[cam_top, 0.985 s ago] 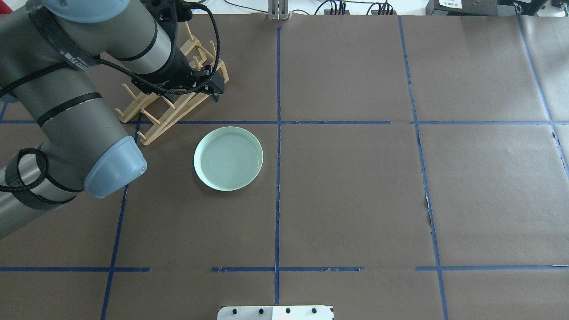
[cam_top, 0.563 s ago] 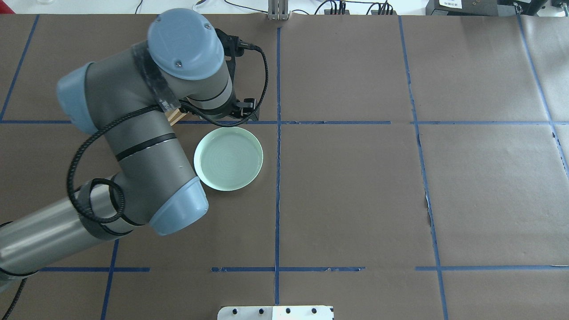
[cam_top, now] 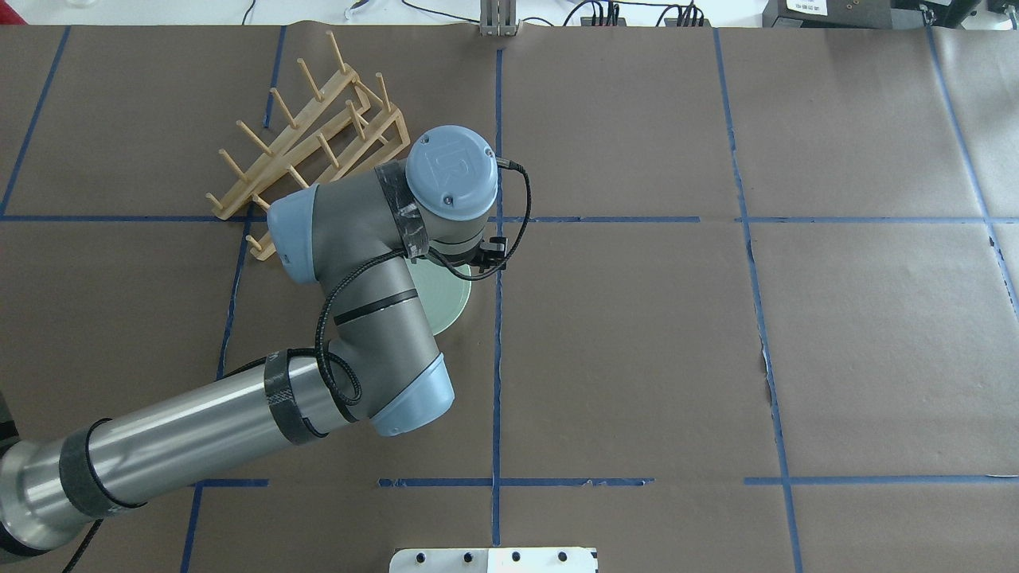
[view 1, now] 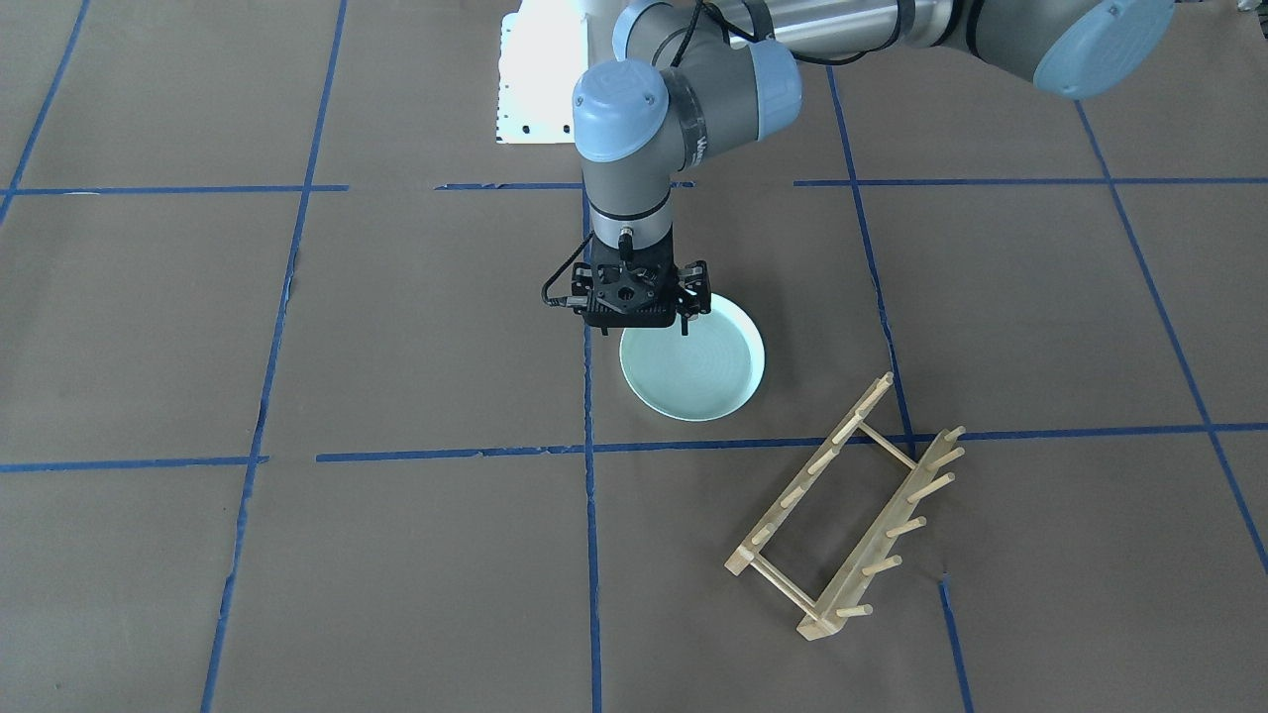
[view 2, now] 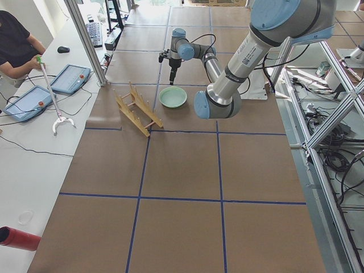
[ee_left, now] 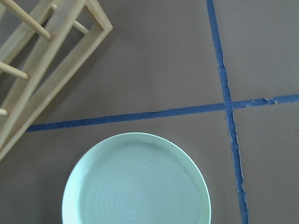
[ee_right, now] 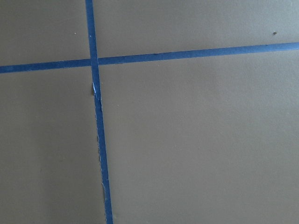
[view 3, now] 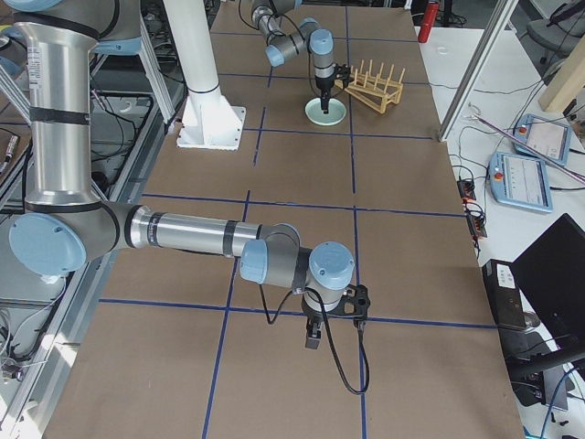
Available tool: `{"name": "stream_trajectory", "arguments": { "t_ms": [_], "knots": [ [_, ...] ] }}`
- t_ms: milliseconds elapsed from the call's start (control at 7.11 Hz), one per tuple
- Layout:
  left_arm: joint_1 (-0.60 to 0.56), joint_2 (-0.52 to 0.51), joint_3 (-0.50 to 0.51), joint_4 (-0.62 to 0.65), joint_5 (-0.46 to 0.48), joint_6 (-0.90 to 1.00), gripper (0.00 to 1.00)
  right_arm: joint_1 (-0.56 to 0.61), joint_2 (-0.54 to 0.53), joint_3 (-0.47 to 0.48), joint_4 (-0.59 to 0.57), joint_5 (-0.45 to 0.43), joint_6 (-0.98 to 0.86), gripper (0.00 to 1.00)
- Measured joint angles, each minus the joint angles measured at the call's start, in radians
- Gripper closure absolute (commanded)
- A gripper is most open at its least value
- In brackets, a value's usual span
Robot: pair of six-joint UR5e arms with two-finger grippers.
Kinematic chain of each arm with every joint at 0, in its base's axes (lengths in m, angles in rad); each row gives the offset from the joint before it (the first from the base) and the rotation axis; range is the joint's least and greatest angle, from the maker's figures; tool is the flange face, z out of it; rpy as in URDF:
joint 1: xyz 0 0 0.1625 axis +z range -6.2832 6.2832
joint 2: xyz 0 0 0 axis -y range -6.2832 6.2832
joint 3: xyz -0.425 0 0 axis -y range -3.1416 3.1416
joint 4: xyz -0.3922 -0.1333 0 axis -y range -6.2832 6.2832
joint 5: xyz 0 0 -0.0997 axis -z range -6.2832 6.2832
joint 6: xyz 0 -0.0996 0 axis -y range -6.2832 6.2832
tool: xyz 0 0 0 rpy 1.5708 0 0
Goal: Place plate on rack
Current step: 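Move the left gripper over the pale green plate's edge, then lower the left gripper and close it on the plate rim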
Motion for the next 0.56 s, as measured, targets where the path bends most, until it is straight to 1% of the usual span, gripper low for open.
{"name": "stream_trajectory", "arguments": {
  "t_ms": [141, 281, 563],
  "knots": [
    [0.008, 0.0, 0.039, -0.044, -0.001, -0.005, 0.0, 0.0, 0.0, 0.0, 0.0, 0.0, 0.0, 0.0],
    [0.013, 0.002, 0.058, -0.068, -0.001, -0.007, 0.03, 0.0, 0.0, 0.0, 0.0, 0.0, 0.0, 0.0],
    [0.016, 0.01, 0.081, -0.113, -0.004, -0.008, 0.11, 0.0, 0.0, 0.0, 0.0, 0.0, 0.0, 0.0]
  ]
}}
